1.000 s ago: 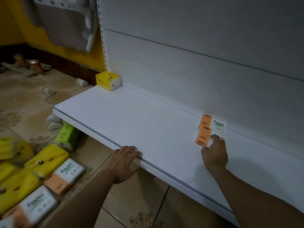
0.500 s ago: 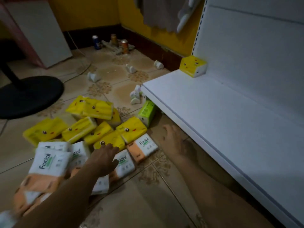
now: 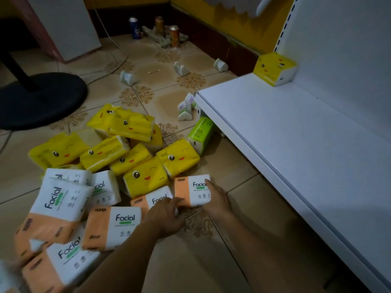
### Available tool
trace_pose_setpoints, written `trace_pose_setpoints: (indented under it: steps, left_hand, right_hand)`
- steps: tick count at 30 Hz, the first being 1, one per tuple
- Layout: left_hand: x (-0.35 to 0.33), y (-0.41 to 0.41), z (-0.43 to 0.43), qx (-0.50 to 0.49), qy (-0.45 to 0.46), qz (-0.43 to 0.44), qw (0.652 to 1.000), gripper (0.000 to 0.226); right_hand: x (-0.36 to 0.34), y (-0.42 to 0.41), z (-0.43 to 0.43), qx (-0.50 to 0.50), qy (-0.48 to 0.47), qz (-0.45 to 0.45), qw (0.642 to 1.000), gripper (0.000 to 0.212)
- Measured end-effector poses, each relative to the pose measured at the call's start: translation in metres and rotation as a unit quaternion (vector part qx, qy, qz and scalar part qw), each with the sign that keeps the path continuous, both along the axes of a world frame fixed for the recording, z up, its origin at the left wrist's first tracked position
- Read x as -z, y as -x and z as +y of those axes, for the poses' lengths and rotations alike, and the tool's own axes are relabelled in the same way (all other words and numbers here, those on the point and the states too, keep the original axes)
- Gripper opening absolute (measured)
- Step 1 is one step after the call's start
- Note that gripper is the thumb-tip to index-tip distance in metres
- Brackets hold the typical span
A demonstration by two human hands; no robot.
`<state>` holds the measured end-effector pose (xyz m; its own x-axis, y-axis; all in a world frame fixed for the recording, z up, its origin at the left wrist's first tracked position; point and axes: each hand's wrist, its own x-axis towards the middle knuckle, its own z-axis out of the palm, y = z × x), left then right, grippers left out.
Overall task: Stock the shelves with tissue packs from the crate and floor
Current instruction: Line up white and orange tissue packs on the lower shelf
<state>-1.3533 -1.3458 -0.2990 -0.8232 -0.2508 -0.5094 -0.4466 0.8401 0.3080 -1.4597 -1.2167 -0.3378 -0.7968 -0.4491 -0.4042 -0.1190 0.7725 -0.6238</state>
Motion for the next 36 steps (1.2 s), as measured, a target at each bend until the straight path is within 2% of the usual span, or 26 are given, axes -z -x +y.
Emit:
trace_pose_setpoints:
  steps: [3, 7, 10, 12, 17, 19, 22, 24, 27, 29, 32, 36]
  left_hand:
    - [-0.001, 0.004, 0.006, -0.011, 0.017, 0.012, 1.000, 0.064]
    - [-0.008, 0.010, 0.022, -0.037, 0.016, 0.028, 0.999, 0.068]
    - [-0.028, 0.022, 0.029, -0.107, 0.009, 0.132, 0.985, 0.056]
    - [-0.049, 0.029, 0.036, -0.116, 0.023, 0.194, 0.974, 0.056]
    - [-0.094, 0.040, 0.063, -0.015, 0.024, 0.329, 0.944, 0.052]
    - [-0.109, 0.048, 0.077, 0.024, 0.012, 0.377, 0.926, 0.044]
    - [-0.122, 0.063, 0.101, 0.063, -0.018, 0.427, 0.902, 0.029]
    - [-0.124, 0.073, 0.122, 0.102, -0.042, 0.447, 0.888, 0.026]
    - [-0.123, 0.085, 0.159, 0.163, -0.061, 0.440, 0.881, 0.023]
    - [-0.122, 0.091, 0.185, 0.197, -0.071, 0.425, 0.881, 0.020]
    - [-0.121, 0.100, 0.224, 0.225, -0.091, 0.406, 0.881, 0.020]
    - [-0.121, 0.110, 0.279, 0.280, -0.126, 0.405, 0.861, 0.021]
  right_hand:
    - [-0.007, 0.005, 0.016, 0.044, 0.044, -0.008, 0.998, 0.066]
    - [-0.030, 0.004, 0.020, 0.051, 0.082, 0.028, 0.995, 0.048]
    - [-0.060, 0.005, 0.026, 0.068, 0.119, 0.037, 0.990, 0.045]
    - [-0.086, 0.011, 0.036, 0.076, 0.153, 0.052, 0.984, 0.045]
    - [-0.151, 0.017, 0.079, 0.084, 0.183, 0.091, 0.975, 0.024]
    - [-0.168, 0.017, 0.100, 0.123, 0.202, 0.082, 0.968, 0.015]
    - [-0.189, 0.019, 0.140, 0.204, 0.233, 0.070, 0.948, 0.017]
    - [-0.196, 0.019, 0.173, 0.252, 0.247, 0.075, 0.933, 0.008]
    - [-0.193, 0.009, 0.222, 0.288, 0.227, 0.083, 0.927, 0.041]
    - [-0.188, 0.000, 0.250, 0.319, 0.208, 0.071, 0.922, 0.054]
    - [-0.181, -0.014, 0.288, 0.344, 0.190, 0.030, 0.919, 0.057]
    - [-0.183, -0.023, 0.331, 0.356, 0.123, 0.095, 0.922, 0.055]
